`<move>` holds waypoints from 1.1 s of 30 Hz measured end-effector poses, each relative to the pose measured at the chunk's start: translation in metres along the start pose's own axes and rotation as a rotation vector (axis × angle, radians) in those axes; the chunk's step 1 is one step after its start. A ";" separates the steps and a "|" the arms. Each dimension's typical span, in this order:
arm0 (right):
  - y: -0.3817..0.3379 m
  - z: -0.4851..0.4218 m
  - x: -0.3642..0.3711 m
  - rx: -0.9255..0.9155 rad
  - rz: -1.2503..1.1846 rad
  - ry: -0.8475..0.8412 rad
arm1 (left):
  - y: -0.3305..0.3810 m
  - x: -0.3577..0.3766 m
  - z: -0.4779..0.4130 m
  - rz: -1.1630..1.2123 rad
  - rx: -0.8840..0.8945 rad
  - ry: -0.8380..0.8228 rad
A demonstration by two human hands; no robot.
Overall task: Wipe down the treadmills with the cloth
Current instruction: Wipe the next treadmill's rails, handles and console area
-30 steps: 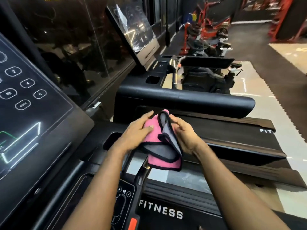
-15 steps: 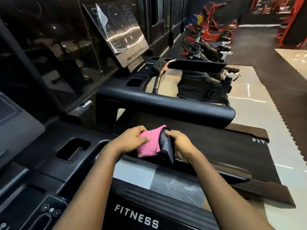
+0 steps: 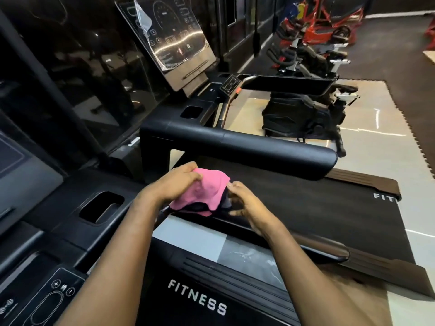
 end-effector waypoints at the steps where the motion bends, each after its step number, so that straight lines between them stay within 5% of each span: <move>1: 0.004 -0.002 0.004 0.007 0.052 -0.020 | 0.002 -0.004 0.000 0.017 0.022 -0.007; 5: -0.001 -0.001 0.009 0.082 0.203 0.101 | 0.015 -0.024 0.010 -0.145 0.106 -0.001; 7: -0.008 -0.001 0.019 0.128 0.086 0.129 | 0.015 -0.033 0.014 -0.260 0.151 0.002; 16: -0.029 0.007 0.062 -0.059 -0.018 0.415 | -0.024 -0.080 0.046 -0.359 0.315 0.157; 28: 0.046 0.029 0.152 0.565 -0.203 0.300 | -0.059 -0.097 0.067 -0.254 0.322 0.316; 33: 0.044 0.023 0.150 0.321 -0.142 0.500 | -0.079 -0.095 0.070 -0.266 0.280 0.148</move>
Point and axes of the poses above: each hand's wrist, its own z-axis away from the middle knuckle, its own x-axis out of the palm, y = z × x, the point moved 7 cm from there along -z, towards the middle knuckle, and after that the axes turned 3 degrees about y, right-handed, at the moved point
